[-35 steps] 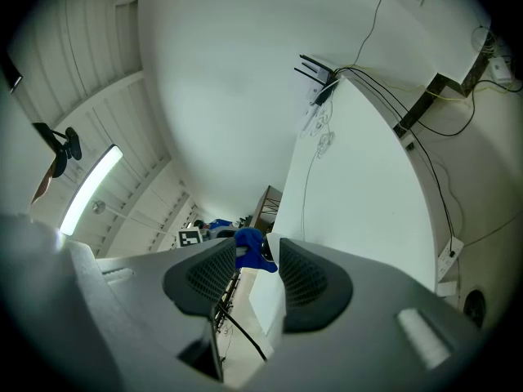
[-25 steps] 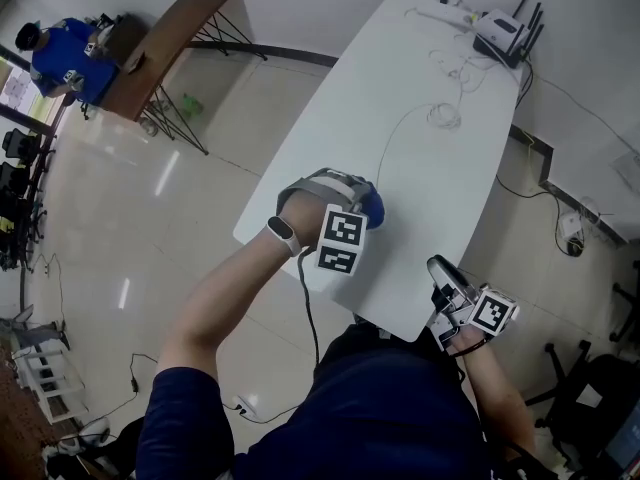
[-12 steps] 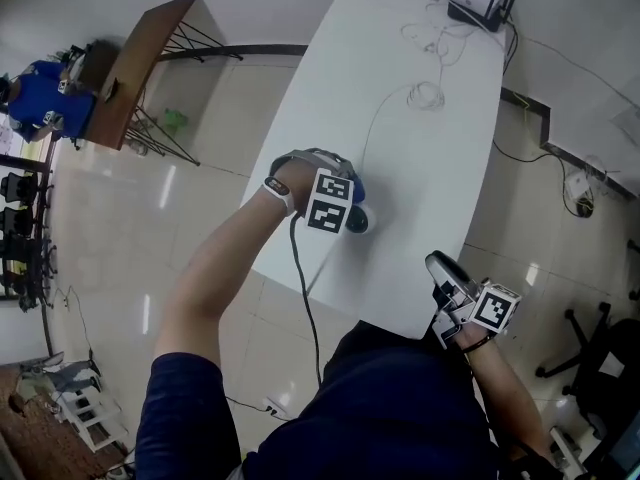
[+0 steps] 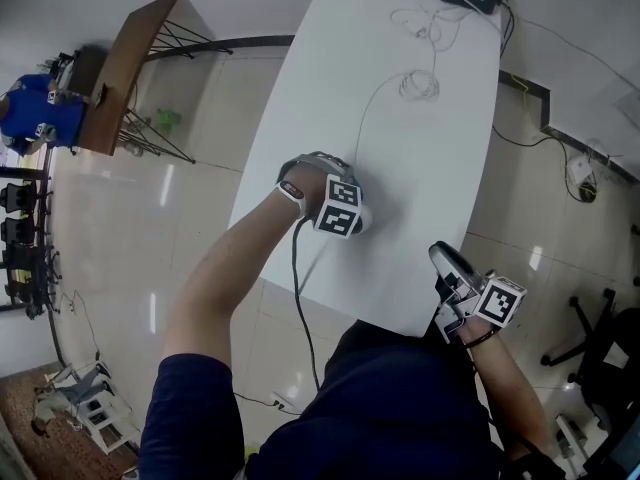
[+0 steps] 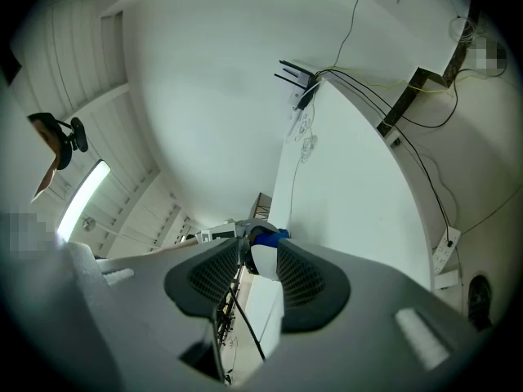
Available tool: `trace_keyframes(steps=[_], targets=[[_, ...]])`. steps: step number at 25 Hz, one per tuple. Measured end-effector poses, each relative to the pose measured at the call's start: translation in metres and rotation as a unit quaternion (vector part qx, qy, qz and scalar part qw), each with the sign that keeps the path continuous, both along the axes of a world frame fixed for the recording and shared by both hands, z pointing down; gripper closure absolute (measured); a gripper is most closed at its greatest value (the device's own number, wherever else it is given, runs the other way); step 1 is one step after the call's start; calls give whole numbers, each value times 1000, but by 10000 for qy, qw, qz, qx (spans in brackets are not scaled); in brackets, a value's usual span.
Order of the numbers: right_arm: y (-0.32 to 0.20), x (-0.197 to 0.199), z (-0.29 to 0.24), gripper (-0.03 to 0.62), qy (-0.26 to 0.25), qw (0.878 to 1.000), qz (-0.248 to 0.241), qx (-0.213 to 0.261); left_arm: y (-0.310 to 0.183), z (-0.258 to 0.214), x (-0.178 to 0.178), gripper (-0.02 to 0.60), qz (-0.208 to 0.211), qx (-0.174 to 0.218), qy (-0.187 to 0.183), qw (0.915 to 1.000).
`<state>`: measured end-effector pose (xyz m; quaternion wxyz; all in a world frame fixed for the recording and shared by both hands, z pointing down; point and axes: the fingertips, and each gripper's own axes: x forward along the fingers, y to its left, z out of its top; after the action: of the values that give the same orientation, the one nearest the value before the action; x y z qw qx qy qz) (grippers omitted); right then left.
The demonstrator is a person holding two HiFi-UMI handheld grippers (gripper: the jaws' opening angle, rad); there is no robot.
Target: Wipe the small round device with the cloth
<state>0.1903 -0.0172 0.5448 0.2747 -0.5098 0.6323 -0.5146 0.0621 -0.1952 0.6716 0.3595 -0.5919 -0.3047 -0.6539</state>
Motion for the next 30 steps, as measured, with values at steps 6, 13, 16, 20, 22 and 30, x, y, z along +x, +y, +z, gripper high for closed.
trace_keyframes(steps=[6,13,16,20,22,30], targets=[[3,-5,0,444,42,9999,-166,-14,-14,-15,-4,380,-698,-33,326,9970],[2,-31,-4,451,-155,9992,-375,51,7,-3,-50,380,-2777,-89,-509,9593],[8,-39,-5,451,-22,9987,-502,34,19,0,-65,385,-4027,-520,-529,9123],[18,-45,-5,453,-8,9985,-553,37,72,-16,-73,385,-5169,-1625,-555,8386],[19,-53,-10,453,-123,9981,-591,128,101,-20,-73,385,-5543,-2069,-461,8049],[17,-54,-9,457,-111,9980,-612,98,162,-36,-9,377,-7100,-3509,1187,5989]])
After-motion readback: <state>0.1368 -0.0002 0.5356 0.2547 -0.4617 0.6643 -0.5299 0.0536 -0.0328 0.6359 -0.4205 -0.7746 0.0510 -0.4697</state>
